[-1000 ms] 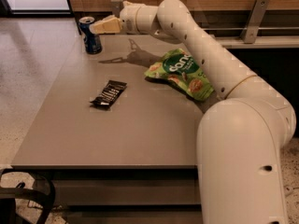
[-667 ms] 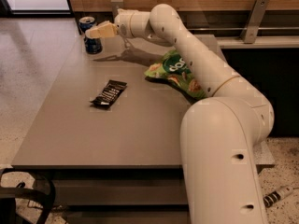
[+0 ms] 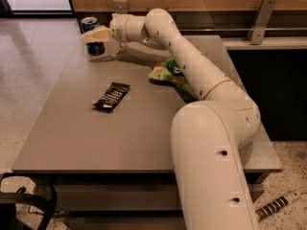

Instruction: Pick pepsi can

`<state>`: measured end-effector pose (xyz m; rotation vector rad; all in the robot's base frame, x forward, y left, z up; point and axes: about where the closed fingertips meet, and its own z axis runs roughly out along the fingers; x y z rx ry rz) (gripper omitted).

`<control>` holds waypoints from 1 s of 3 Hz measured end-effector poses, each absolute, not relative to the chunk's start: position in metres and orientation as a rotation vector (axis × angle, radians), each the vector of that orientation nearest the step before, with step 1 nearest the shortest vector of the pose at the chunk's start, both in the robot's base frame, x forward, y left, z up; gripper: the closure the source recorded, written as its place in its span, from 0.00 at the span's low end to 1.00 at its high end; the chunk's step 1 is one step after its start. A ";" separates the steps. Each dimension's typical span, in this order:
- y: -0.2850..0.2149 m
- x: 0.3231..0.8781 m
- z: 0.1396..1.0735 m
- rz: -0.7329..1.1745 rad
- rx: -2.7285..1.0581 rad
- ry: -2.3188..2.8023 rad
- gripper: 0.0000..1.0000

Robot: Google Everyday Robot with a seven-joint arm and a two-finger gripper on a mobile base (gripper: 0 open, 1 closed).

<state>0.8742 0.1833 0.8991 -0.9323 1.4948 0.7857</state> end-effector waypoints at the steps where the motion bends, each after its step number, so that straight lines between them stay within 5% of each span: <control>1: 0.200 0.874 0.890 0.821 -0.937 1.480 0.00; 2: 0.202 0.873 0.889 0.824 -0.939 1.481 0.18; 3: 0.207 0.872 0.888 0.829 -0.943 1.481 0.49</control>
Offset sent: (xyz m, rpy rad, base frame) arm -0.0001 0.0139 -0.0075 0.0165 0.0050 0.0217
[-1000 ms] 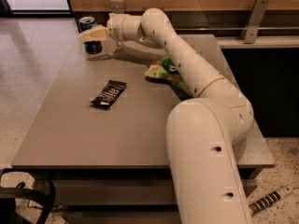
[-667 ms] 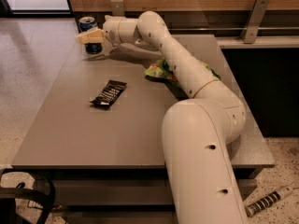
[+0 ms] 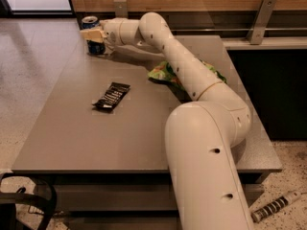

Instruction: Pick pepsi can

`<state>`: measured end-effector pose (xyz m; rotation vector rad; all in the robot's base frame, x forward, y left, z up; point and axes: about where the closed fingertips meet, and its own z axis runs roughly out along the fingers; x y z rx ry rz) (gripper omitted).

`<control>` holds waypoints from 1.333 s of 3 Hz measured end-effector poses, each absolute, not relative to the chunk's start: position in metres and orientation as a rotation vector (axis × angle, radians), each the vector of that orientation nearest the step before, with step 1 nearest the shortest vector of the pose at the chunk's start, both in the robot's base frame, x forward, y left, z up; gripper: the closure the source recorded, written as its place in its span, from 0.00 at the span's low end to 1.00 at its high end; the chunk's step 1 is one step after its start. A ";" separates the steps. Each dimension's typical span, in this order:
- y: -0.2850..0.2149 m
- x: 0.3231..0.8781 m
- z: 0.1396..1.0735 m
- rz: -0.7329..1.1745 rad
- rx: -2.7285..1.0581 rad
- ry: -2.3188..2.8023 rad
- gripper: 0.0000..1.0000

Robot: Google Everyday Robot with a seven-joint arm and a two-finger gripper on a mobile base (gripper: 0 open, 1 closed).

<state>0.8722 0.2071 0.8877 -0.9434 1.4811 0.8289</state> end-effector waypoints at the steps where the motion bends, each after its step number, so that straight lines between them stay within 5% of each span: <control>1: 0.210 0.872 0.887 0.832 -0.946 1.481 0.72; 2: 0.213 0.871 0.886 0.836 -0.949 1.481 0.96; 4: 0.216 0.869 0.886 0.841 -0.952 1.479 1.00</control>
Offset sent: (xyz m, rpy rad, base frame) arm -0.0006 0.0025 -0.0008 0.0000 0.0013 0.0031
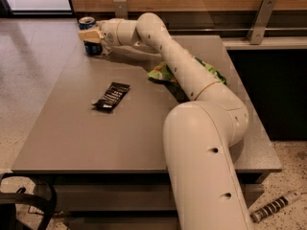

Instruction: Pick pepsi can

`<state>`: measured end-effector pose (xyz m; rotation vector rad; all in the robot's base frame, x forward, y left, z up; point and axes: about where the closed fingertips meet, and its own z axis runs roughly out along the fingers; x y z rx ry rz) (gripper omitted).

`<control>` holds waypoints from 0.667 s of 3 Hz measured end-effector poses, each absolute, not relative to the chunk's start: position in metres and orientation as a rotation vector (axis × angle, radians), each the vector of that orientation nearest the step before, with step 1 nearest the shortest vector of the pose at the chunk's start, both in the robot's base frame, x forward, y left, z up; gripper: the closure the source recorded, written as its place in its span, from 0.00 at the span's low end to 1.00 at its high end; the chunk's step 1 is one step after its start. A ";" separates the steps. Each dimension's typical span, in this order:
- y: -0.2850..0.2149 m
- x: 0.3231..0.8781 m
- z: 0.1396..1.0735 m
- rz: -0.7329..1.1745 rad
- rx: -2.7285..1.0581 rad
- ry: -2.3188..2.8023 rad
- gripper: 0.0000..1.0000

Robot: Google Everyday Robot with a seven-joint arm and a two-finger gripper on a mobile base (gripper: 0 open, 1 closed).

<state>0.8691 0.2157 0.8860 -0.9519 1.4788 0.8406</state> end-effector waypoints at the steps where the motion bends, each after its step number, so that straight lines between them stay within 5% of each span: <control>1: 0.207 0.861 0.903 0.812 -0.953 1.466 1.00; 2: 0.189 0.850 0.935 0.728 -0.953 1.464 1.00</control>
Offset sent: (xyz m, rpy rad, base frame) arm -0.0316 -0.0499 0.0807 -0.0772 -0.1146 -0.1202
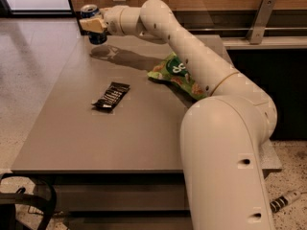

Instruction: Pick pepsi can

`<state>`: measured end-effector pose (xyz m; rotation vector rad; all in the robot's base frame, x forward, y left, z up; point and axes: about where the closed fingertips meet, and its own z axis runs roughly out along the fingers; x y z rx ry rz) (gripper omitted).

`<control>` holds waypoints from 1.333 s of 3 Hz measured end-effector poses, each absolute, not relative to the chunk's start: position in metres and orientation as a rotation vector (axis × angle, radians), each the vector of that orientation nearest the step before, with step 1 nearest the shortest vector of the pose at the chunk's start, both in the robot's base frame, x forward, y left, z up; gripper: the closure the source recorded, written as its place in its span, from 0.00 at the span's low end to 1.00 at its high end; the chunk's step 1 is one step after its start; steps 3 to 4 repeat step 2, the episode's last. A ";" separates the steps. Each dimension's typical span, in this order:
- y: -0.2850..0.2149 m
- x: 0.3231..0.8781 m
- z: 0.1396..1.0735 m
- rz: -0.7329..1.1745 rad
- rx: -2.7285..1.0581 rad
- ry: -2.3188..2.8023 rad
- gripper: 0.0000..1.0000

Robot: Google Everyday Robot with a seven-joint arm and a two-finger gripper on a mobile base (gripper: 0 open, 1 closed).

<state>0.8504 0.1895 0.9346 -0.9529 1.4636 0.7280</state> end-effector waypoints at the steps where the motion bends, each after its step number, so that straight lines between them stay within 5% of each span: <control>1: 0.179 0.844 0.957 0.674 -0.955 1.460 1.00; 4: 0.172 0.843 0.977 0.640 -0.960 1.439 1.00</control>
Offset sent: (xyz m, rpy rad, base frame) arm -0.0041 -0.0340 0.0775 -0.0385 -0.1213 -0.0682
